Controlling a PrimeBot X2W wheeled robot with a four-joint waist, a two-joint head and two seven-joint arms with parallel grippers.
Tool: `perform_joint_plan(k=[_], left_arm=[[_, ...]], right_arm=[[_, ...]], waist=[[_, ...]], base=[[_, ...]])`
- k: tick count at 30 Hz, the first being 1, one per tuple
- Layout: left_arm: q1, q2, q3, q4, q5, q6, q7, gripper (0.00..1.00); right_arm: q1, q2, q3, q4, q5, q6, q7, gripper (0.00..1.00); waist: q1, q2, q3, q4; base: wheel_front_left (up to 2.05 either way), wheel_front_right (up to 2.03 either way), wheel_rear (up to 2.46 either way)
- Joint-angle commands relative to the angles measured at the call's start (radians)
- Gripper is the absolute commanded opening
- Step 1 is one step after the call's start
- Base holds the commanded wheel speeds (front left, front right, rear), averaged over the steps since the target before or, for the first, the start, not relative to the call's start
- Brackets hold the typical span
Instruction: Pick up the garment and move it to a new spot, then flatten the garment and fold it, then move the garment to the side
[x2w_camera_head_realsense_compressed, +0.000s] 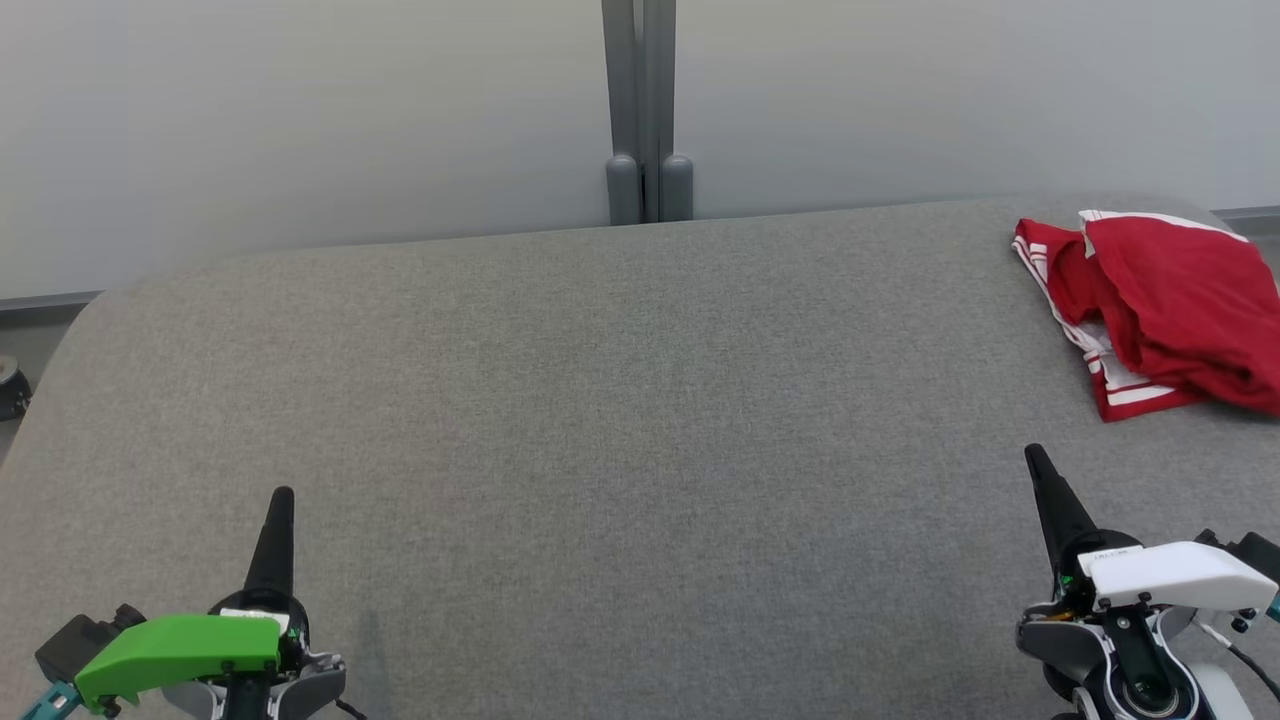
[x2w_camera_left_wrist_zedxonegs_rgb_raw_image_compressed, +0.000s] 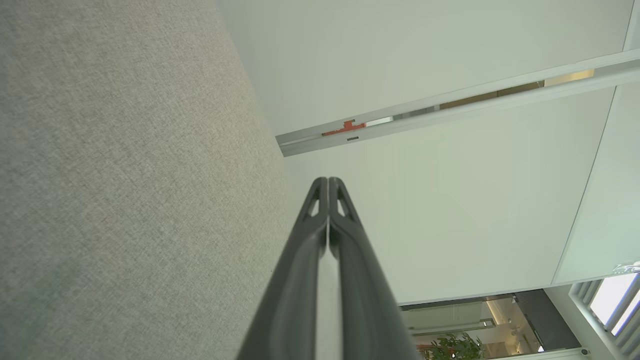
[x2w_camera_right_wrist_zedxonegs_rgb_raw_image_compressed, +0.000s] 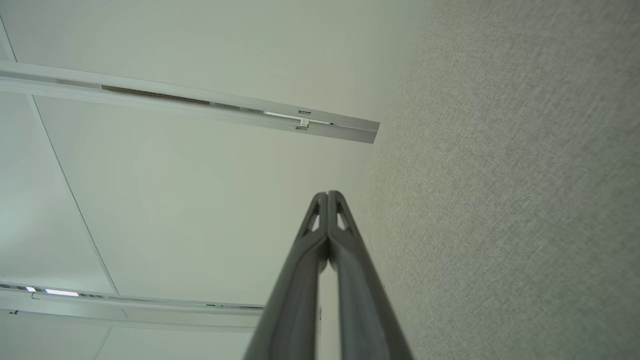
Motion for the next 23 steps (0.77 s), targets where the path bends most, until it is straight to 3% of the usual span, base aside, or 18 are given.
perform_joint_plan(k=[1,23], left_arm=[[-0.026,0.009,0.005,0.0,-0.026,-0.008,0.006,0.0],[-0.065,0.014,0.027,0.022,-0.19,-0.026,0.043,0.0]], right_arm=[[-0.021,0.0,-0.005,0.0,0.022,0.0,0.005,0.0],[-0.048,0.006,-0.028,0.012,0.175,0.0,0.044,0.0]], waist=[[0.0,-0.0001,0.002,0.0],[0.0,-0.0001,0.026,-0.003]], base=[[0.0,0.0,0.0],[0.0,0.0,0.0]])
